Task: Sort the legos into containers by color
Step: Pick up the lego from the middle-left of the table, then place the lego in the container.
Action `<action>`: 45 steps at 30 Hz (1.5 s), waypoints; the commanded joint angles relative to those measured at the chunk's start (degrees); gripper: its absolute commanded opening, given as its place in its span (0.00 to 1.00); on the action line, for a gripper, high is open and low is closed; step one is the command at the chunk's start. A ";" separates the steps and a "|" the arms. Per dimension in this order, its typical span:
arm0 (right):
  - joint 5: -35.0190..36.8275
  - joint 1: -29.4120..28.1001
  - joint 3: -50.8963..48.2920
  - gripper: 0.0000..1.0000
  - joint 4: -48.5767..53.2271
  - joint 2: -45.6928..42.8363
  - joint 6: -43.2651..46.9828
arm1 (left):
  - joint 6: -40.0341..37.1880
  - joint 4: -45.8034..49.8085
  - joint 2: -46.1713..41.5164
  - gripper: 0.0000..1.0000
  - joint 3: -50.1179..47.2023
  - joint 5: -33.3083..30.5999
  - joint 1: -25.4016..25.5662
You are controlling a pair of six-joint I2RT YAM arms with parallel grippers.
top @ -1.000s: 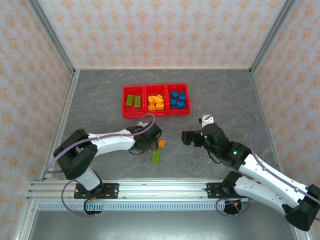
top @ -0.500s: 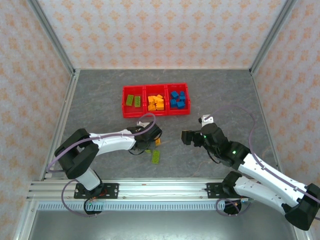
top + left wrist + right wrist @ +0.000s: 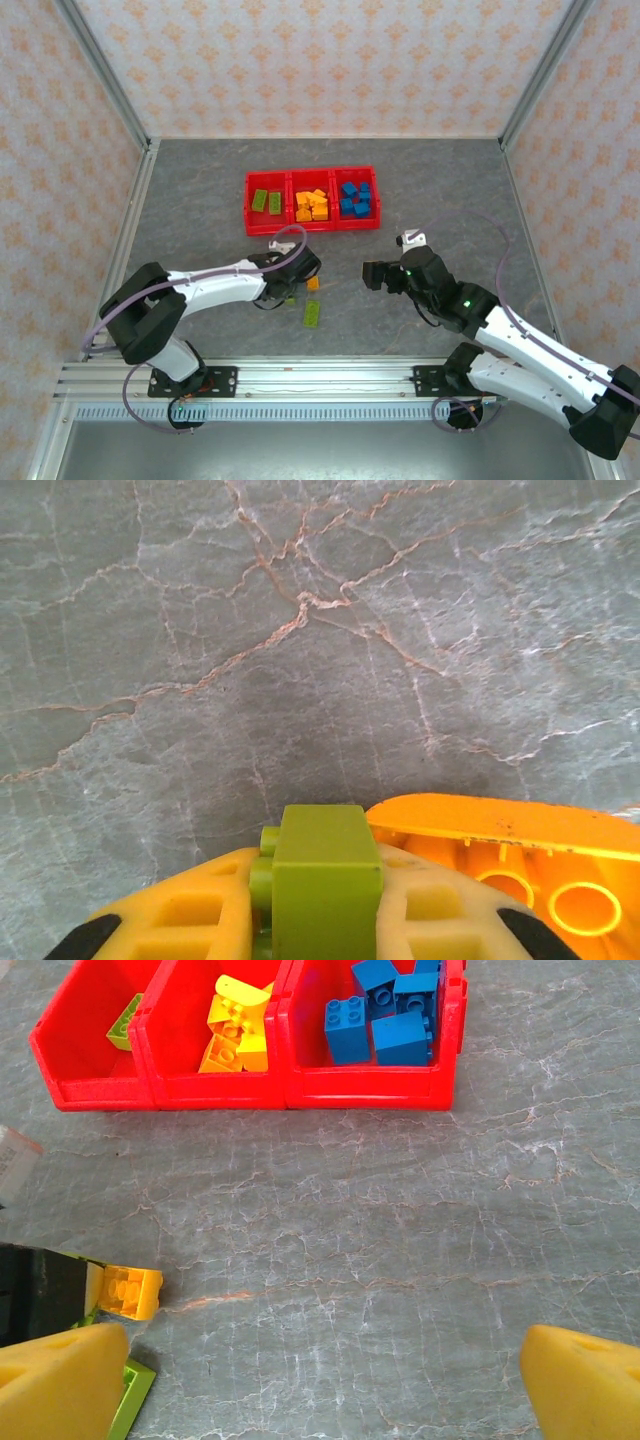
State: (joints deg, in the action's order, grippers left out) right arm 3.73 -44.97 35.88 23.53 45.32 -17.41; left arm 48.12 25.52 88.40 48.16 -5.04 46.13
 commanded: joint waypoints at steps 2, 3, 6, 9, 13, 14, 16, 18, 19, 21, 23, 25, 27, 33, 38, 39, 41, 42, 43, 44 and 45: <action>2.38 -0.36 -0.27 1.00 -0.06 0.29 -0.92 | -0.46 1.80 -3.44 0.14 -0.70 -1.92 -0.19; 2.40 -0.29 -0.24 1.00 -0.06 0.27 -0.89 | -0.58 1.78 -3.86 0.13 -0.80 -1.91 -0.35; 2.36 -0.30 -0.24 1.00 -0.11 0.36 -0.88 | -0.98 1.52 -5.30 0.11 -1.47 -1.49 -1.38; 2.56 -0.32 -0.28 1.00 -0.06 0.38 -0.97 | -1.51 1.03 -7.17 0.10 -2.37 -0.54 -2.79; 2.78 -0.29 -0.26 1.00 -0.06 0.29 -0.97 | -4.48 2.43 -9.48 0.09 -1.17 -1.45 -6.48; 2.82 -0.29 -0.21 1.00 -0.06 0.29 -1.00 | -5.73 2.85 -9.72 0.09 -0.19 -1.76 -7.75; 3.02 -0.34 -0.20 1.00 0.03 0.21 -1.07 | -9.10 3.90 -9.60 0.09 2.45 -2.49 -10.94; 3.20 -0.29 -0.23 1.00 0.11 -0.05 -1.17 | -12.28 4.96 -8.46 0.08 6.01 -3.00 -13.81; 3.30 -0.29 -0.21 1.00 0.20 -0.27 -1.18 | -13.95 5.28 -7.53 0.08 7.98 -3.26 -15.28; 3.43 -0.32 -0.25 1.00 0.29 -0.70 -1.24 | -17.58 5.44 -5.43 0.08 11.60 -3.23 -17.91; 3.65 -0.29 -0.30 1.00 0.38 -1.07 -1.35 | -20.32 5.16 -2.86 0.07 14.83 -3.22 -20.48; 3.83 -0.30 -0.37 1.00 0.38 -1.29 -1.39 | -22.65 4.64 0.63 0.05 18.50 -2.36 -22.97; 3.86 -0.34 -0.36 1.00 0.38 -1.44 -1.39 | -23.89 3.58 4.10 0.03 21.38 -1.40 -24.76; 3.90 -0.31 -0.33 1.00 0.49 -1.63 -1.44 | -27.26 0.81 14.16 0.01 29.91 0.34 -27.04; 4.01 -0.35 -0.30 1.00 0.49 -1.64 -1.54 | -28.08 -1.74 19.42 0.02 34.05 2.49 -28.67; 3.99 -0.32 -0.36 1.00 0.47 -1.64 -1.49 | -28.08 -1.87 20.37 0.02 34.77 2.81 -28.94; 3.97 -0.29 -0.33 1.00 0.47 -1.63 -1.50 | -28.42 -1.99 22.47 0.03 35.87 3.28 -29.25; 4.01 -0.29 -0.37 1.00 0.47 -1.62 -1.51 | -28.43 -2.04 23.17 0.03 36.28 3.28 -29.35; 4.01 -0.32 -0.30 1.00 0.47 -1.49 -1.49 | -28.51 -2.35 23.58 0.05 36.34 3.24 -29.34; 4.01 -0.30 -0.31 1.00 0.48 -1.47 -1.52 | -28.52 -2.72 23.86 0.06 36.38 3.20 -29.42; 4.00 -0.23 -0.37 1.00 0.47 -1.50 -1.52 | -28.50 -2.92 24.20 0.07 36.54 2.85 -29.43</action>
State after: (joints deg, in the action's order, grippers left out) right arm 5.89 -44.97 35.88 23.53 44.45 -18.24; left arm 20.88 23.86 111.11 83.05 -2.22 16.97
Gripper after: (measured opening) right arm 0.998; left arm 0.228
